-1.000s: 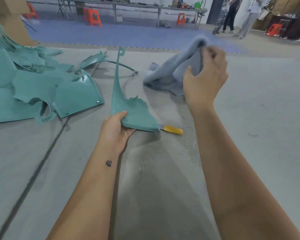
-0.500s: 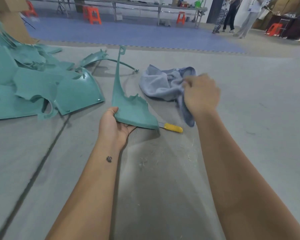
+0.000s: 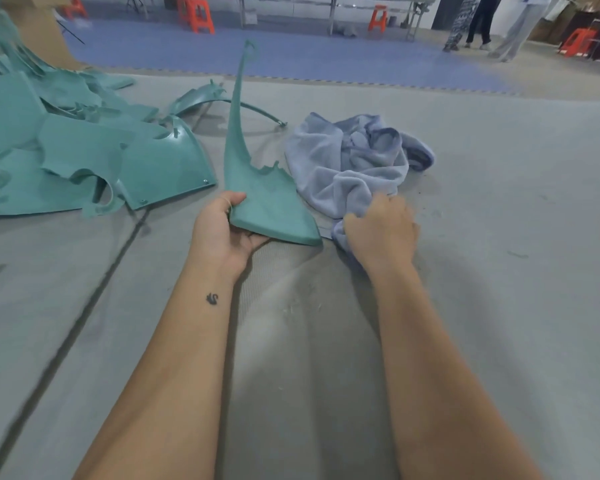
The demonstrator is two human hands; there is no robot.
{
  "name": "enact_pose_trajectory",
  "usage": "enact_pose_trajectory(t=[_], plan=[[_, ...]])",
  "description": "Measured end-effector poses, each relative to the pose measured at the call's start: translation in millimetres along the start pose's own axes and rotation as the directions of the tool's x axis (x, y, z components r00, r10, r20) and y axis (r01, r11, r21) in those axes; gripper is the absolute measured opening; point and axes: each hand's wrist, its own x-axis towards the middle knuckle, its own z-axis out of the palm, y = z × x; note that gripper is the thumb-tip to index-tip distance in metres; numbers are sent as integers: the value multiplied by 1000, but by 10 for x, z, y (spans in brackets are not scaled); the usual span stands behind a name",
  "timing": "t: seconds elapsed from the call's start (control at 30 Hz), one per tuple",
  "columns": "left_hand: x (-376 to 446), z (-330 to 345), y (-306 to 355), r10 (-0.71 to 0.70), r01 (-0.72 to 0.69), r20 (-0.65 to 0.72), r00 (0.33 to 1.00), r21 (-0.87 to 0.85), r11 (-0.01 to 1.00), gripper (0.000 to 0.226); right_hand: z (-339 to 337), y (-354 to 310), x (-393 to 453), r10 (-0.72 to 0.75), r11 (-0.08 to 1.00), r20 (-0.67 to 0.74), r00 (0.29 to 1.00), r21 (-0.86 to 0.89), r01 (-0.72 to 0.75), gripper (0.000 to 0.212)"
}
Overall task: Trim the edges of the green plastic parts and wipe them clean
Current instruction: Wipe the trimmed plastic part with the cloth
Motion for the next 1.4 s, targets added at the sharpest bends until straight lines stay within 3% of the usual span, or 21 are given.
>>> enact_pose_trajectory(t=[0.07, 0.13, 0.23, 0.3, 0.33, 0.43, 0.5, 0.57, 0.63, 0.83, 0.97, 1.07, 1.17, 1.27, 1.4], plan=[[11, -12, 4, -10, 11, -19, 1000, 48, 999, 18, -50, 55, 30, -42, 998, -87, 995, -41, 38, 15], [32, -9, -22, -2, 9, -75, 997, 91, 996, 17, -110, 58, 34, -29, 994, -290, 957, 96, 59, 18], [65, -6, -51, 59, -48, -118, 991, 92, 995, 20, -238, -31, -47, 29, 900, -639, 768, 352, 259, 15], [80, -16, -44, 120, -112, -105, 987, 78, 991, 24, -314, -109, -96, 2, 867, -750, 661, 331, 373, 12], [79, -9, -36, 149, -142, -99, 984, 69, 987, 26, -339, -168, -108, -40, 858, -765, 643, 304, 414, 15], [59, 46, -36, 149, -151, -83, 985, -12, 988, 33, -297, -398, -211, -332, 787, -661, 673, 200, 584, 17], [10, 49, -55, 84, -87, -61, 995, -39, 995, 37, -149, -547, -359, -583, 645, -425, 692, 275, 713, 14], [-51, 18, -71, -12, 12, -28, 1000, -4, 1000, 53, -1, -650, -518, -723, 568, -123, 680, 454, 686, 7], [-58, 5, -73, -25, 25, -28, 999, 15, 1000, 60, 109, -673, -533, -713, 603, 24, 701, 531, 595, 5], [-28, 93, -87, 145, -146, -25, 989, -20, 989, 35, 236, -495, -153, -438, 821, 95, 894, 447, 355, 17], [-16, 60, -103, 177, -177, 2, 984, 22, 984, 25, 263, -346, -29, -275, 904, 95, 957, 364, 224, 23], [-19, 55, -94, 181, -181, 23, 983, 3, 983, 25, 234, -316, -10, -306, 890, 25, 952, 363, 277, 43], [-9, 94, -99, 181, -180, 38, 983, -13, 984, 25, 195, -303, -105, -319, 857, -95, 943, 397, 330, 26], [-15, 147, -137, 179, -179, 31, 983, -4, 984, 32, 174, -436, -297, -498, 811, -48, 866, 328, 484, 35], [-75, 88, -169, 124, -124, 26, 992, -18, 992, 50, 153, -628, -487, -637, 650, -27, 770, 517, 556, 32]])
